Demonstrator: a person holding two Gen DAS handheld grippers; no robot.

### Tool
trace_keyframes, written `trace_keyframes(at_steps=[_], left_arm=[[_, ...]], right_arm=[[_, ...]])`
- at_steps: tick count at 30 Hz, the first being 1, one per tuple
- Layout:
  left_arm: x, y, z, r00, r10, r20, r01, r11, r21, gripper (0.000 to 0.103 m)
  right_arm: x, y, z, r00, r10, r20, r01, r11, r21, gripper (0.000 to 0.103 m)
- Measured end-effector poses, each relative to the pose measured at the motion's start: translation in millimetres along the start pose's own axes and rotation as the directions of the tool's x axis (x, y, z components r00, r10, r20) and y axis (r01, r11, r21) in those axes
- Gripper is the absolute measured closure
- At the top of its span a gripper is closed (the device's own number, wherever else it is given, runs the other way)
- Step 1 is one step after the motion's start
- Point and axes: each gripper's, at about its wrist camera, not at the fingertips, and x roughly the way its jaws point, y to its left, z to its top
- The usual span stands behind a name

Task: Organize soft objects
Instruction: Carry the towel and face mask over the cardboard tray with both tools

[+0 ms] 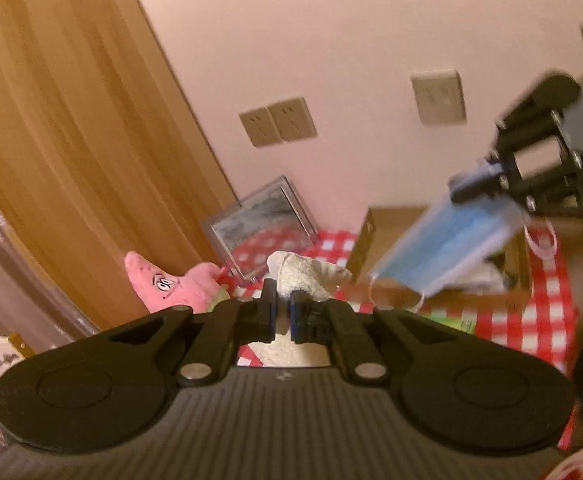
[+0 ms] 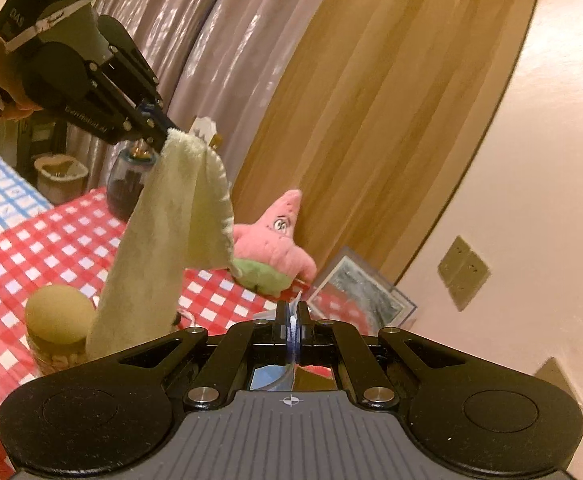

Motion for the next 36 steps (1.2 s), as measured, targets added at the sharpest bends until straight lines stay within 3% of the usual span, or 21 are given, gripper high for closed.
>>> trace_keyframes(at_steps=[6, 11, 24, 29, 36], left_arm=[[-17.4, -14.1, 44.4, 0.999, 0.031, 0.027, -0.027, 0.991, -0.130, 0.097], [-10.1, -36.5, 76.3, 0.999, 0.017, 0.027, -0.012, 0.981, -0.193, 0.097], [99.9, -111.5, 135.5, 0.998, -0.050, 0.039, 0.058, 0.963, -0.261, 0.097], [156.8, -122.6, 128.4, 0.998, -0.058, 0.031, 0.065, 0.943, -0.328, 0.097], [228.9, -150.0, 83.7, 0.985, -0.143, -0.098, 0.097, 0.923, -0.372, 0.084]], right_arm=[[-29.6, -27.2, -1.0, 0.999, -0.029, 0.014, 0.029, 0.999, 0.044, 0.102], [-50.7, -52.9, -10.2, 0.997, -0.074, 0.011, 0.073, 0.995, 0.066, 0.102], [-55.3, -129.7, -58.8, 0.985, -0.164, -0.049, 0.170, 0.974, 0.151, 0.102], [-40.7, -138.0, -83.9, 0.986, -0.150, -0.079, 0.163, 0.968, 0.190, 0.102], [-8.3, -135.1, -129.3, 0.981, -0.105, -0.166, 0.143, 0.961, 0.237, 0.102]])
